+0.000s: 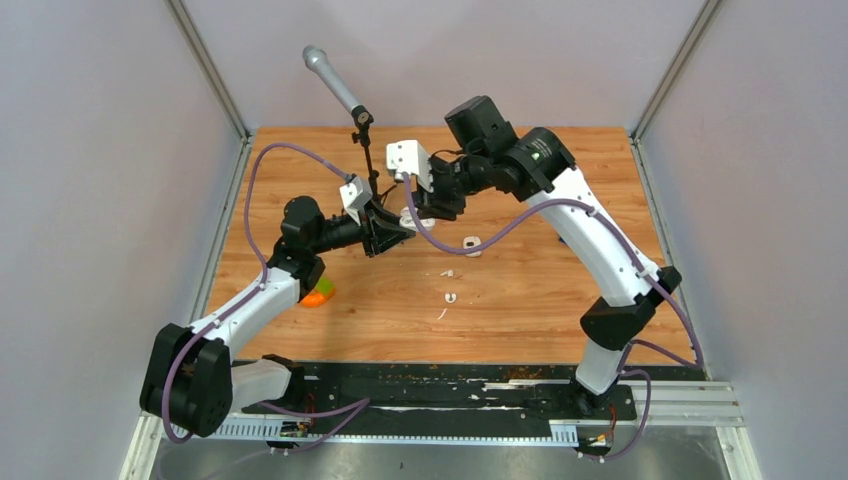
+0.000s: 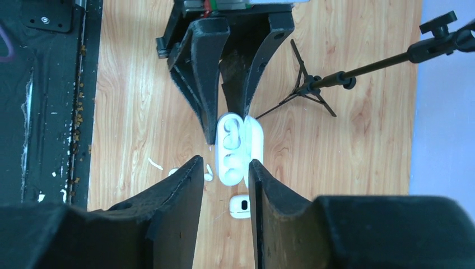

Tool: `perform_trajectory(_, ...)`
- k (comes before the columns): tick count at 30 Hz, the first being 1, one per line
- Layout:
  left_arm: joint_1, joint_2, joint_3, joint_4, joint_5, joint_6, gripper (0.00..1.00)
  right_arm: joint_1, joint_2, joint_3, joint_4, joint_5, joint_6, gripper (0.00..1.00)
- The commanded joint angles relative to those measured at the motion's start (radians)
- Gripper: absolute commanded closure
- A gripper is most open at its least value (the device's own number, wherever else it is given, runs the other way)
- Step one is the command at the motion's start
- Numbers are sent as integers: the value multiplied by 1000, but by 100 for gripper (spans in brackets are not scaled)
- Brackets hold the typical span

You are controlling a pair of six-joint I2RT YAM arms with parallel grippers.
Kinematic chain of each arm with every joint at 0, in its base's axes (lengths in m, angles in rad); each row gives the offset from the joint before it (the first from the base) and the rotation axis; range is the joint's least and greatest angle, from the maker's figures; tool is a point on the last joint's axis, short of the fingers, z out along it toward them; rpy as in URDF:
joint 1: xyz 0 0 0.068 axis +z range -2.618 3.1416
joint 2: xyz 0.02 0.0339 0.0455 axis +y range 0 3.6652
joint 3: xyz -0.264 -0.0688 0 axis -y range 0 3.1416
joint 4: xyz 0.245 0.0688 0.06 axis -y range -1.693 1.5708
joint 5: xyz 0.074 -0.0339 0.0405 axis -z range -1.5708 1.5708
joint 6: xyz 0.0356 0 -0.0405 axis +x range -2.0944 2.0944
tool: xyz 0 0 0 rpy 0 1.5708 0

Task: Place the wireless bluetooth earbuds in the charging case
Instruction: Place the earbud in the charging case, then pick up the earbud from the center of the board.

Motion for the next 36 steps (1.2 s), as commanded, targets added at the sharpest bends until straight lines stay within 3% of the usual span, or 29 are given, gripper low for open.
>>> perform_trajectory(1,0,-29,19,23,-6,1,100,-36,-102,-95,64,-37,49,65)
perform_trajectory(4,1,-31,23,18,-6,1,100,-89,-160,-222,122,-45,59,68)
perform_trajectory(10,13,-44,8,19,-22,-6,100,-205,-374,-635,422,-3,99,72)
perform_trajectory(16,40,-63,-7,18,-39,-28,100,-198,-488,-961,448,-44,-34,82)
perform_trajectory(22,56,-92,-22,28,-54,-46,100,-148,-426,-1122,496,-37,-85,86)
perform_trajectory(27,65,-112,-30,33,-70,-66,100,-107,-382,-1252,663,-58,-130,86)
perform_trajectory(32,67,-126,-48,55,-93,-109,100,-83,-307,-1305,843,-71,-85,84)
perform_trajectory(36,69,-132,-55,55,-100,-117,100,-64,-236,-1298,869,-76,-126,85)
